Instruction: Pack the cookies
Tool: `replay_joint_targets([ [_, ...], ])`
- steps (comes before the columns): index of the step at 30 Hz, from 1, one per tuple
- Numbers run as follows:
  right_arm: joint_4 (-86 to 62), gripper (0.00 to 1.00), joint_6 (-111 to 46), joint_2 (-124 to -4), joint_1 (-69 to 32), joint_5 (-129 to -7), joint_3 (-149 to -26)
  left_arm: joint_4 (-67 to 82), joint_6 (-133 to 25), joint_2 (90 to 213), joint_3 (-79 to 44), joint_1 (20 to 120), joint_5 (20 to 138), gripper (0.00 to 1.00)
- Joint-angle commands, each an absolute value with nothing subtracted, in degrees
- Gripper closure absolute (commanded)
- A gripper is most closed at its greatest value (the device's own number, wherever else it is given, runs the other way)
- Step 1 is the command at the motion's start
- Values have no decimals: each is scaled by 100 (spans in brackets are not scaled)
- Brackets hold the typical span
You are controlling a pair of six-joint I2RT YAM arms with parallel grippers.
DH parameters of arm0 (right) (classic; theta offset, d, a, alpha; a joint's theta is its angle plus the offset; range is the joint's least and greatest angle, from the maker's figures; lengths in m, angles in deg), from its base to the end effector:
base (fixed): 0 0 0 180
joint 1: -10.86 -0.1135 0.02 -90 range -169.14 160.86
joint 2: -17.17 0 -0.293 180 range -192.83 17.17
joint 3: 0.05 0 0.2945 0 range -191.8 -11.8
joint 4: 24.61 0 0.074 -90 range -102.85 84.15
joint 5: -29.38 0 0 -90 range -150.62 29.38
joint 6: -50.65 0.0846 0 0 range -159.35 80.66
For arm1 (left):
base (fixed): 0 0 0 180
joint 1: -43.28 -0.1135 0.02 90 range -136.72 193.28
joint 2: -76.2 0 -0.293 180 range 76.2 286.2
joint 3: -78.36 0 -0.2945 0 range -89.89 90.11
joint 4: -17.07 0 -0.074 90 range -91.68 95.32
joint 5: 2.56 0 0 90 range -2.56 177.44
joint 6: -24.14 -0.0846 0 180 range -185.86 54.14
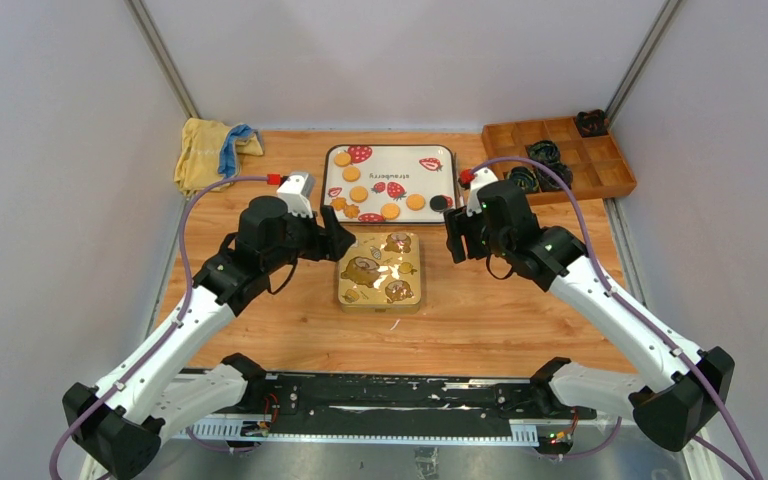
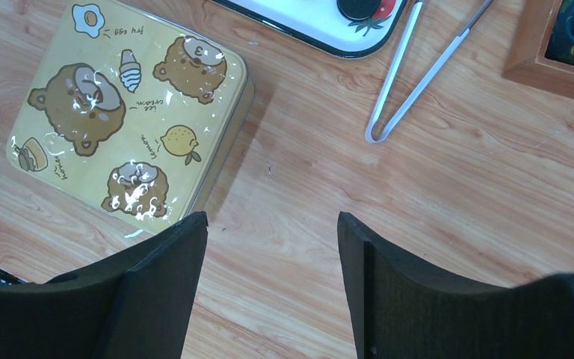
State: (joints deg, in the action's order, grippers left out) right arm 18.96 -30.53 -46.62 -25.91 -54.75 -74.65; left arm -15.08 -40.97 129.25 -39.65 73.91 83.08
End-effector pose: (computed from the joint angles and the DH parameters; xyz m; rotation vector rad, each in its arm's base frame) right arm 0.2558 0.1804 0.3460 -0.4629 2.1101 0.3545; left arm 0.2379 -0.1484 0.3310 0.1535 2.0376 -0.6960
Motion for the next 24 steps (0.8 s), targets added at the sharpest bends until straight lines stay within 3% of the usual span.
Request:
replay_joint_targets([
  [1,2070,31,-3120,-4523,-2684,-5363,-7531,-1628,-4107,12836,-3953,7421,8427,26],
  [15,2134,31,-3117,-4608,-2691,-5362,-7502,-1681,-4134,12865,-3944,7422,8446,26],
  [24,2106,29,-3067,-4341,-2747,-4700,-7433,-1674,-4142,12898,-3935,7420,8454,26],
])
